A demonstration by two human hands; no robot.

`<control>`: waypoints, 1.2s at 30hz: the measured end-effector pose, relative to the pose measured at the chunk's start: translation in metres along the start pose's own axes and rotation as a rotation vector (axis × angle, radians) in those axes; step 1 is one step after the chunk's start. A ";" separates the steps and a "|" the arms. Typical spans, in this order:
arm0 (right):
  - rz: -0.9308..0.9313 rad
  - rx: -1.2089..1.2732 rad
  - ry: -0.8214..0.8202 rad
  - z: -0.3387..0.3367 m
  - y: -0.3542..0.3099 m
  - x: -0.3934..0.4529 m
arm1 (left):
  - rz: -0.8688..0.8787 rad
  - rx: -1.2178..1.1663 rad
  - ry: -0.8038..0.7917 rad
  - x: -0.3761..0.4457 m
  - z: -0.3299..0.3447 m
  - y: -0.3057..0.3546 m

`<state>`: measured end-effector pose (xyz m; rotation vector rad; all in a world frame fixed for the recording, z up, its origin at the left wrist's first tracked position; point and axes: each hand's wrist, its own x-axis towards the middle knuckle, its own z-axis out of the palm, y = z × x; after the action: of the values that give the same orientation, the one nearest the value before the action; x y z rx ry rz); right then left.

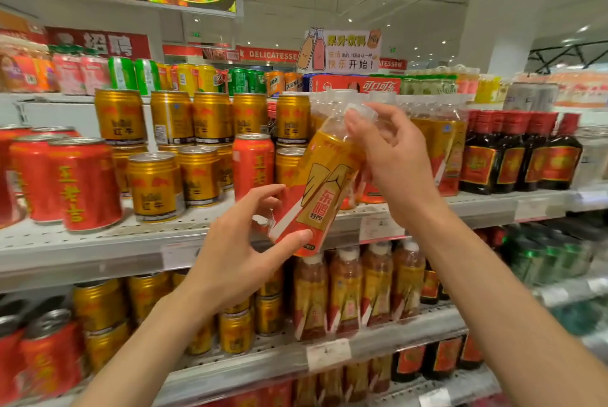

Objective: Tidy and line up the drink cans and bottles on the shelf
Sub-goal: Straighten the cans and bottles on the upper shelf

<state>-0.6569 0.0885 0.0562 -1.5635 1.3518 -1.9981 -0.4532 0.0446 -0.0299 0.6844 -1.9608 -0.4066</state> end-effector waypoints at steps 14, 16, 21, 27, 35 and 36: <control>-0.113 -0.084 -0.090 -0.148 0.035 0.080 | 0.021 0.130 0.079 0.060 0.152 0.066; -0.157 -0.139 -0.074 -0.155 0.040 0.090 | 0.035 0.178 0.122 0.067 0.158 0.069; -0.260 -0.352 -0.050 -0.154 0.053 0.106 | -0.009 0.345 0.350 0.072 0.153 0.054; -0.310 -0.543 -0.065 -0.139 0.068 0.108 | -0.074 0.408 0.389 0.075 0.141 0.029; -0.411 -0.719 -0.030 -0.143 0.108 0.078 | -0.022 0.472 0.348 0.081 0.142 0.029; -0.420 -0.733 -0.020 -0.143 0.111 0.076 | -0.024 0.470 0.337 0.083 0.142 0.028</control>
<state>-0.8460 0.0486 0.0183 -2.3290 2.0323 -1.7602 -0.6173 0.0146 -0.0220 1.0027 -1.7327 0.1611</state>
